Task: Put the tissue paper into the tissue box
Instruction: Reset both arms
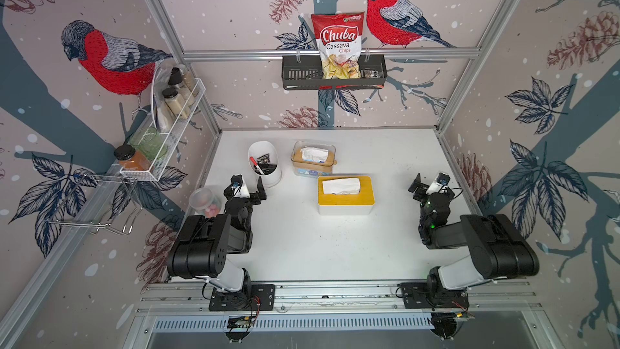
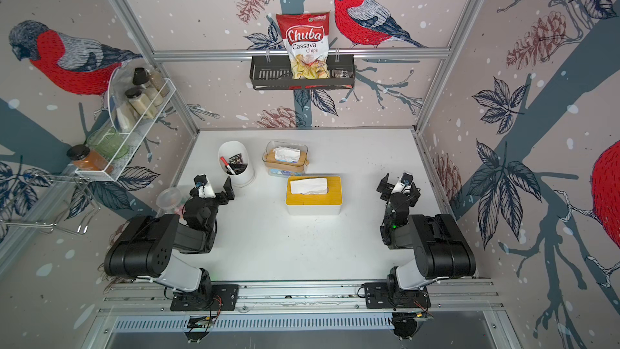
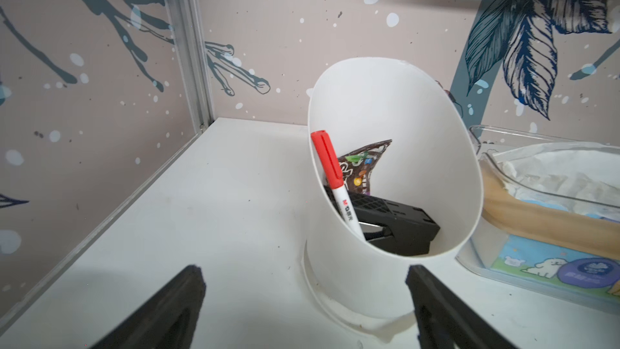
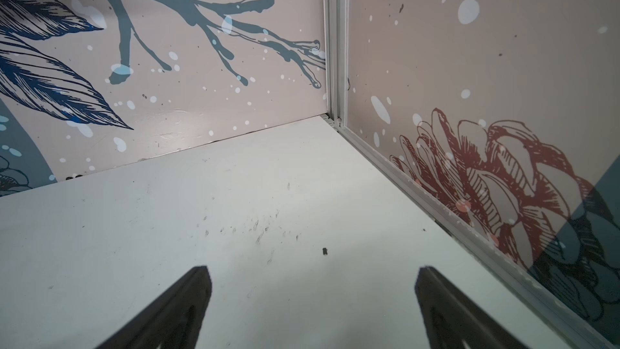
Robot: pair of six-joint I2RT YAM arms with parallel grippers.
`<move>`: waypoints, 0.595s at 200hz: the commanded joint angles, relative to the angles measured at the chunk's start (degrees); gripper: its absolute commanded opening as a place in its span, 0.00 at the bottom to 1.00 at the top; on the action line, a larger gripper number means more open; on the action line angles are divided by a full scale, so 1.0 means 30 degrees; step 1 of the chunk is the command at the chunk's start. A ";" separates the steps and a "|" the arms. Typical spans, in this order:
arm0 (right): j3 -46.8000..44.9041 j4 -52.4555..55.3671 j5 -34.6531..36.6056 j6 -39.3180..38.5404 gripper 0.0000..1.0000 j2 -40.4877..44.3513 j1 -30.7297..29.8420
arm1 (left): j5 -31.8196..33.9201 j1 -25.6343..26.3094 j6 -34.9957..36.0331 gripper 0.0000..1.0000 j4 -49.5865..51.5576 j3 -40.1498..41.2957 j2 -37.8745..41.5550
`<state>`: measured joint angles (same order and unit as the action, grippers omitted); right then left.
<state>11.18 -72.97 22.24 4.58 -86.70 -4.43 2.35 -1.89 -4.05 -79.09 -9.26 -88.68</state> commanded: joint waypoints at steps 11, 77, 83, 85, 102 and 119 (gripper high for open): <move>0.0132 -0.0133 -0.0323 0.0228 1.00 0.0054 0.0042 | 0.0824 -0.0062 -0.0203 0.97 -0.1153 0.0199 0.0039; 0.0126 -0.0159 -0.0324 0.0231 1.00 0.0073 0.0040 | -0.0402 0.0017 0.0370 0.97 0.0733 -0.0871 0.0023; 0.0133 -0.0155 -0.0338 0.0231 1.00 0.0072 0.0040 | -0.0428 0.0029 0.0375 0.97 0.0784 -0.0886 0.0030; 0.0131 -0.0144 -0.0327 0.0209 1.00 0.0071 0.0047 | -0.0416 0.0026 0.0382 0.97 0.0808 -0.0888 0.0030; 0.0125 -0.0148 -0.0323 0.0229 1.00 0.0070 0.0040 | -0.0422 0.0053 0.0391 0.97 0.0777 -0.0877 0.0030; 0.0139 -0.0136 -0.0339 0.0206 1.00 0.0074 0.0051 | -0.0547 0.0060 0.0438 0.97 0.0815 -0.0909 0.0030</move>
<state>11.29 -72.82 21.54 4.73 -86.63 -4.34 1.52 -1.83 -3.51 -76.38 -11.62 -88.68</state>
